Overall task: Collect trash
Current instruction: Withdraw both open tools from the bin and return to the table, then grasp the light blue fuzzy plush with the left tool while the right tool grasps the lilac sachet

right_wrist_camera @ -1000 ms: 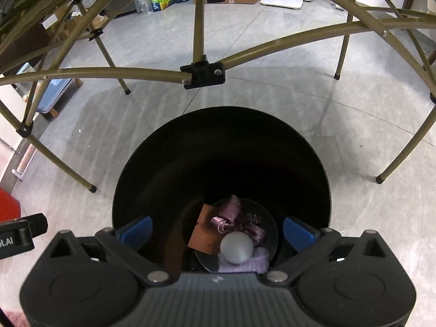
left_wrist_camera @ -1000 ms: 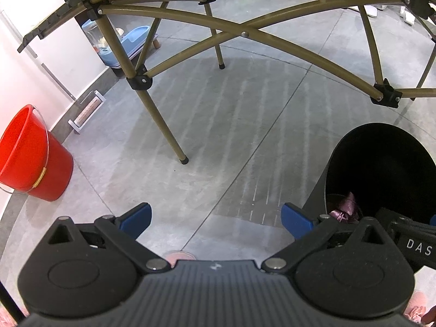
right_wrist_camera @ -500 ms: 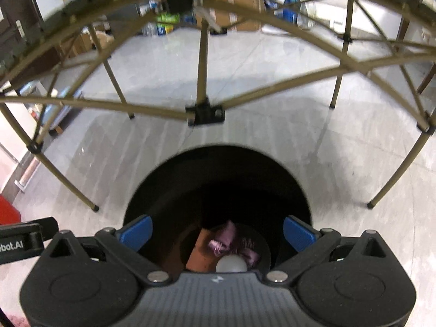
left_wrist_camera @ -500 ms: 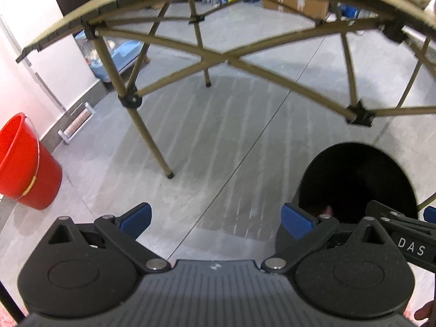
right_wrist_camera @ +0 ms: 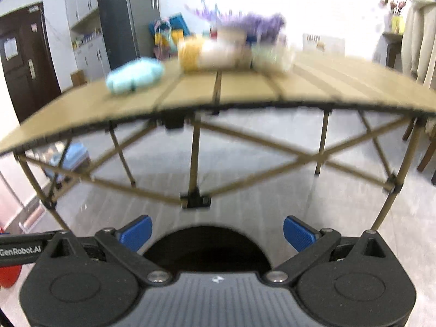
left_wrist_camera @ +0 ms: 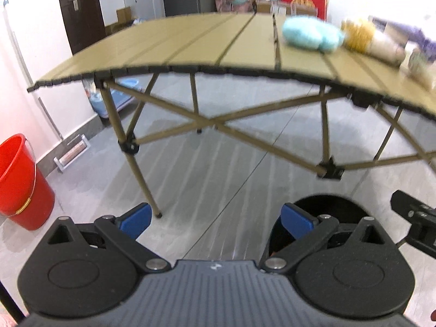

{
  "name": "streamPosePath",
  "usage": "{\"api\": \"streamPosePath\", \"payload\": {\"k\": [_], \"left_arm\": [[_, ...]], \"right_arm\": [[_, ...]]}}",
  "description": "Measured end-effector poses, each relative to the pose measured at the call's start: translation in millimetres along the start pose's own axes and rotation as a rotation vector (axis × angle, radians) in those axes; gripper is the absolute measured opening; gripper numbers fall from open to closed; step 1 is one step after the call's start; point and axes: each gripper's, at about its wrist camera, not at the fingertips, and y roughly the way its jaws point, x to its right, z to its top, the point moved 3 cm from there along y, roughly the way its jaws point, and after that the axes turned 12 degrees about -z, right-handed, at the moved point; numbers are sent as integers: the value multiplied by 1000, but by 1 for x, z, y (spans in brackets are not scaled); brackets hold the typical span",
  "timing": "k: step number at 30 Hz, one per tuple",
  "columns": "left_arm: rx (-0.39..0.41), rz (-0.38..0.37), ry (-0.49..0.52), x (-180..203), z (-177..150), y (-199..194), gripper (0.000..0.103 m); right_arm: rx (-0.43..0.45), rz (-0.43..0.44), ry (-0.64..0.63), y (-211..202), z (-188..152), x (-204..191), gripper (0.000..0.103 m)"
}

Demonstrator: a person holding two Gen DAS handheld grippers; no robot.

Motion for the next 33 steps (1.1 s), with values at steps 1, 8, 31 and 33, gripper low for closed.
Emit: {"api": "streamPosePath", "payload": {"k": [1, 8, 31, 33], "left_arm": [[17, -8, 0, 2, 4, -4, 103], [178, -49, 42, 27, 42, -37, 103], [282, -62, 58, 81, 153, 18, 103], [275, -71, 71, 88, 162, 29, 103]], "right_arm": [[31, -5, 0, -5, 5, 2, 103], [234, -18, 1, -40, 41, 20, 103], [377, -20, 29, 10, 128, 51, 103], [392, -26, 17, 15, 133, 50, 103]]}}
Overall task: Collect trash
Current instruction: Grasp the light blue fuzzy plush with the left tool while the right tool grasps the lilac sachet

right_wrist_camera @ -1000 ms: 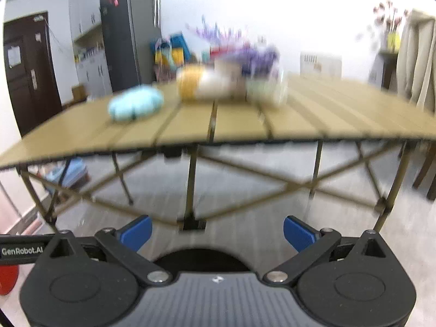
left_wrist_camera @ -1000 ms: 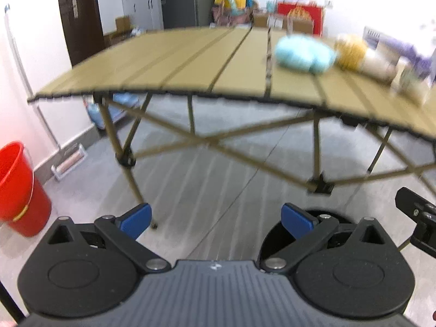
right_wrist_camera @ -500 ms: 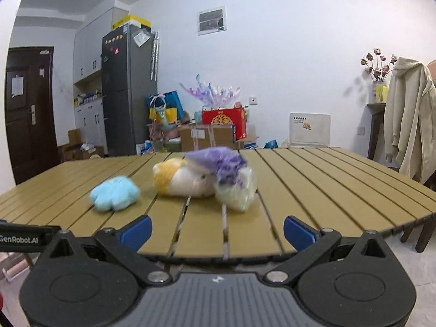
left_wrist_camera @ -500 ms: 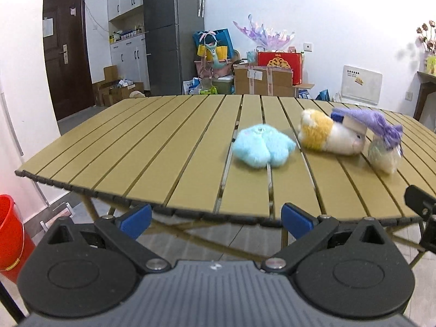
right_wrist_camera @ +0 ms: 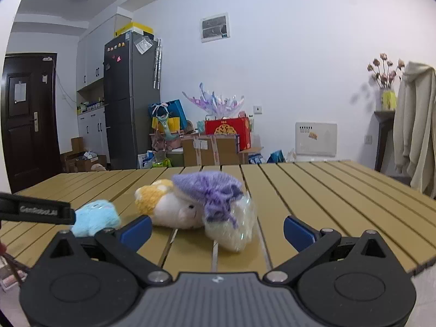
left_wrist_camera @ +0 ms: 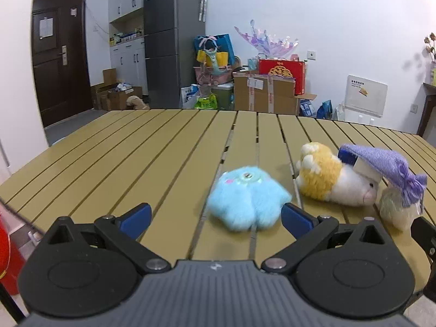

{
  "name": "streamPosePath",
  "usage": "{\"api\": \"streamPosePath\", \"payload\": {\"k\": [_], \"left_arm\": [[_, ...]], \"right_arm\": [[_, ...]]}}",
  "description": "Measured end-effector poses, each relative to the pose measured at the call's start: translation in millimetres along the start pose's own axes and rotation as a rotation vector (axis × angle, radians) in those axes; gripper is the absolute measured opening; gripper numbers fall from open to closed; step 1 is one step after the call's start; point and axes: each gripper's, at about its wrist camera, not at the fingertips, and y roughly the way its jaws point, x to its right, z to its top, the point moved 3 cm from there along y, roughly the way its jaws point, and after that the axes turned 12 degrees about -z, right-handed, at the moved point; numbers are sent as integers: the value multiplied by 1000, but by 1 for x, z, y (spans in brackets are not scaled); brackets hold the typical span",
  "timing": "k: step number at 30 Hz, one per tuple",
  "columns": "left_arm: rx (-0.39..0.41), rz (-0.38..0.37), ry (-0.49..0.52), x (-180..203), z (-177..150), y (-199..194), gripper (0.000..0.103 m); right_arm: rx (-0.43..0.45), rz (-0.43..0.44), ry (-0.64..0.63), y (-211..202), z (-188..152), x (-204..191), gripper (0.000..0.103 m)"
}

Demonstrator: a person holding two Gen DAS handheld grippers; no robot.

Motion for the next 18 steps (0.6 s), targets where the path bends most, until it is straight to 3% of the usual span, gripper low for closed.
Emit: {"api": "streamPosePath", "payload": {"k": [6, 16, 18], "left_arm": [[-48, -40, -22, 8, 7, 40, 103], [-112, -19, -16, 15, 4, 91, 103], [-115, -31, -34, 11, 4, 94, 87]], "right_arm": [[13, -3, -33, 28, 7, -4, 103], [25, -3, 6, 63, 26, 3, 103], [27, 10, 17, 66, 29, 3, 103]]}}
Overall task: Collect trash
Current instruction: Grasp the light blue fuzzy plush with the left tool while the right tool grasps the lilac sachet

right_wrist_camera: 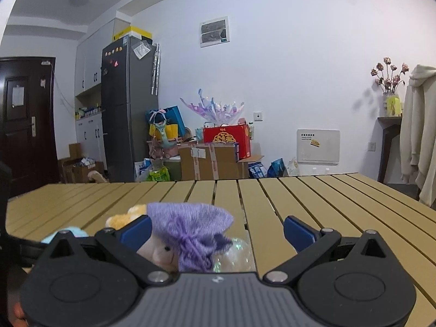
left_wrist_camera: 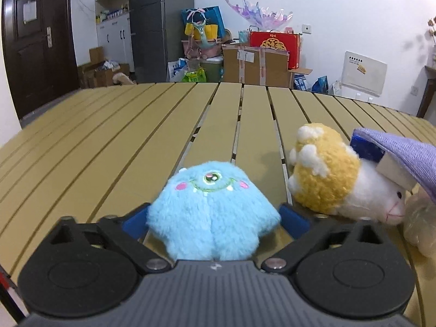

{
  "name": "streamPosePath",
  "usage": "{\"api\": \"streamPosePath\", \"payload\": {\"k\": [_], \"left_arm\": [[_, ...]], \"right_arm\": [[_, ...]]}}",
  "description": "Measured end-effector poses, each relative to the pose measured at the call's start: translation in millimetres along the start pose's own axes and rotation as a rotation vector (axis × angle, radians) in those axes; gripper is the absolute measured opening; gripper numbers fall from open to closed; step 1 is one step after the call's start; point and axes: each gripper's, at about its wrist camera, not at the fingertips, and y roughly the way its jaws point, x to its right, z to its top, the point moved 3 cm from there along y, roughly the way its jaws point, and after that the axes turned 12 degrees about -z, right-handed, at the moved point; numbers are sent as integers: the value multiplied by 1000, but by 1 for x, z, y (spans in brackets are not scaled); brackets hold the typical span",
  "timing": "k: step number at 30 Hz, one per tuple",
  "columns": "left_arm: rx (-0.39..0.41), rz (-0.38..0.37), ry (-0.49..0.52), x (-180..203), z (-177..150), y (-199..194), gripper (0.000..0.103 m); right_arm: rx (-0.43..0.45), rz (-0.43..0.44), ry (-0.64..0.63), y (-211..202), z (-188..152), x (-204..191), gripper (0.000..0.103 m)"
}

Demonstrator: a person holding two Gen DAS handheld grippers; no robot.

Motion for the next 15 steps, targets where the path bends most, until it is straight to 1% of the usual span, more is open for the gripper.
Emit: {"api": "streamPosePath", "payload": {"k": [1, 3, 6, 11, 12, 14, 15], "left_arm": [[0, -16, -14, -3, 1, 1, 87], [9, -40, -32, -7, 2, -2, 83], [27, -34, -28, -10, 4, -8, 83], [62, -18, 15, -4, 6, -22, 83], [67, -17, 23, -3, 6, -25, 83], [75, -13, 32, -2, 6, -29, 84], [78, -14, 33, -3, 6, -30, 84]], "right_arm": [[1, 6, 3, 1, 1, 0, 103], [-2, 15, 5, 4, 1, 0, 103], [-8, 36, 13, 6, 0, -1, 103], [-30, 71, 45, 12, 1, -4, 102], [-33, 67, 50, 14, 0, -5, 100], [-41, 64, 65, 16, -1, -6, 91], [-47, 66, 70, 17, -2, -6, 82]]}}
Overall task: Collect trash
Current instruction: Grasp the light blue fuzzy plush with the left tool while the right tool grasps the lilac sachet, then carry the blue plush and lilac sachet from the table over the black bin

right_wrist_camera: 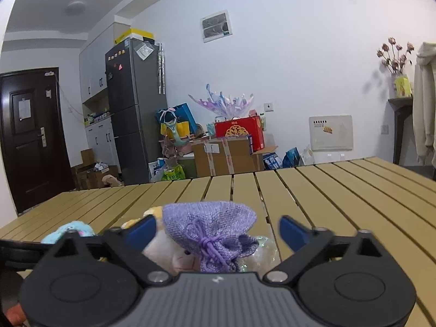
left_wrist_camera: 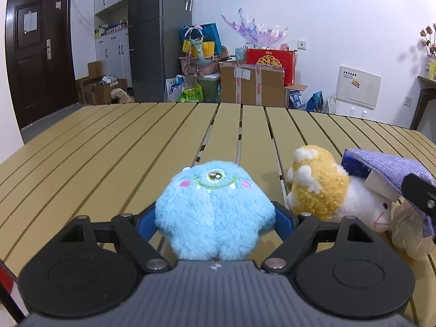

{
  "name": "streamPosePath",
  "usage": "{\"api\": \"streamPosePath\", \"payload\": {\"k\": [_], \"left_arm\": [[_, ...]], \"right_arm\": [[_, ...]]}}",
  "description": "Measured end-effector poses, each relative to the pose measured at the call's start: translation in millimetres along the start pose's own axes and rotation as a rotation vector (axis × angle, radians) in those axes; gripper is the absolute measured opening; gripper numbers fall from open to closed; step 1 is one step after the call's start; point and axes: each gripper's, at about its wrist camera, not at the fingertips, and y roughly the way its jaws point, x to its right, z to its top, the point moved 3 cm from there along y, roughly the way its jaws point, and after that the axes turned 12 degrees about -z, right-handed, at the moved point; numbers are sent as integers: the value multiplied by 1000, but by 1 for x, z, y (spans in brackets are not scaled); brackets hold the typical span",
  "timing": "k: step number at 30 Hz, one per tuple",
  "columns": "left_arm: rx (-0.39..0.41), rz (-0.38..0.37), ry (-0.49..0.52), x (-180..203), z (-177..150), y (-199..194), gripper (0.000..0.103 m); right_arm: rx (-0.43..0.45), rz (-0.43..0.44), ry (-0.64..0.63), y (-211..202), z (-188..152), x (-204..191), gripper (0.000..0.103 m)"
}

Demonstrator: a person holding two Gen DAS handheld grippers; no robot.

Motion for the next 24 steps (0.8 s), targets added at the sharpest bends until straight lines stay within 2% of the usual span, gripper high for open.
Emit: {"api": "streamPosePath", "payload": {"k": [4, 14, 16, 24], "left_arm": [[4, 5, -10, -3, 1, -1, 84], [15, 4, -1, -1, 1, -7, 84], [21, 3, 1, -1, 0, -9, 84], [32, 4, 2, -1, 3, -10, 84]], "right_arm": [[-16, 18, 13, 3, -2, -2, 68], [-12, 61, 47, 0, -3, 4, 41], [-9, 61, 41, -2, -3, 2, 32], [21, 78, 25, -8, -4, -1, 22]]}}
